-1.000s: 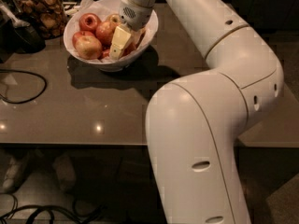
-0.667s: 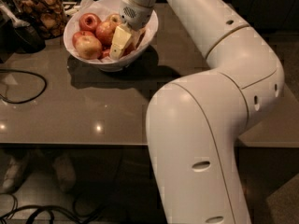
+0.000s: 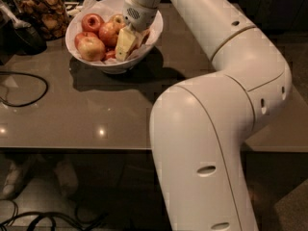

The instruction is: Pick apple from white bowl

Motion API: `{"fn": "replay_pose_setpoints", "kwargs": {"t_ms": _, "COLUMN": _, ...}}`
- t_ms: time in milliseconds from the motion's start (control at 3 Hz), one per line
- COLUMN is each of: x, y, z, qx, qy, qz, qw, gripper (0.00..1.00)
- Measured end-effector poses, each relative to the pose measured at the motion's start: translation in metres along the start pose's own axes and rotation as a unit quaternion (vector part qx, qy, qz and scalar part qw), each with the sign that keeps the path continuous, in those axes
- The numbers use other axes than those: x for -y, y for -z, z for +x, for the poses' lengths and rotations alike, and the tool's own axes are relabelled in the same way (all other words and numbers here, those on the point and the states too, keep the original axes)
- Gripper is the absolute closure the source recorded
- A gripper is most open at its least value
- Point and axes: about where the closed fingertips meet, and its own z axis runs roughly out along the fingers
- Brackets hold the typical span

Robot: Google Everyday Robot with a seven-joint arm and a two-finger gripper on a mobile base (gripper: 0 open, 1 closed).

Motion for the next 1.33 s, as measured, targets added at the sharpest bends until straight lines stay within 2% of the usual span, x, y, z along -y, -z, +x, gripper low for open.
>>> {"fn": "replay_pose_setpoints", "kwargs": {"t_ms": 333, "x": 0.000, "y": 0.000, "z": 0.000, "qx": 0.000, "qy": 0.000, "qz": 0.000, "qw": 1.0000, "gripper": 1.00}}
{"fn": "replay_pose_setpoints", "kwargs": {"t_ms": 667, "x": 0.001, "y": 0.006, "z": -0.008, "qx": 0.018, "qy": 0.007, "qz": 0.013, "qw": 0.9997, "gripper": 1.00}}
{"fn": "replay_pose_setpoints", "kwargs": {"t_ms": 1333, "x": -0.021, "y": 0.049, "z": -0.012, "qx": 0.055, "qy": 0.037, "qz": 0.040, "qw": 0.9970, "gripper": 1.00}}
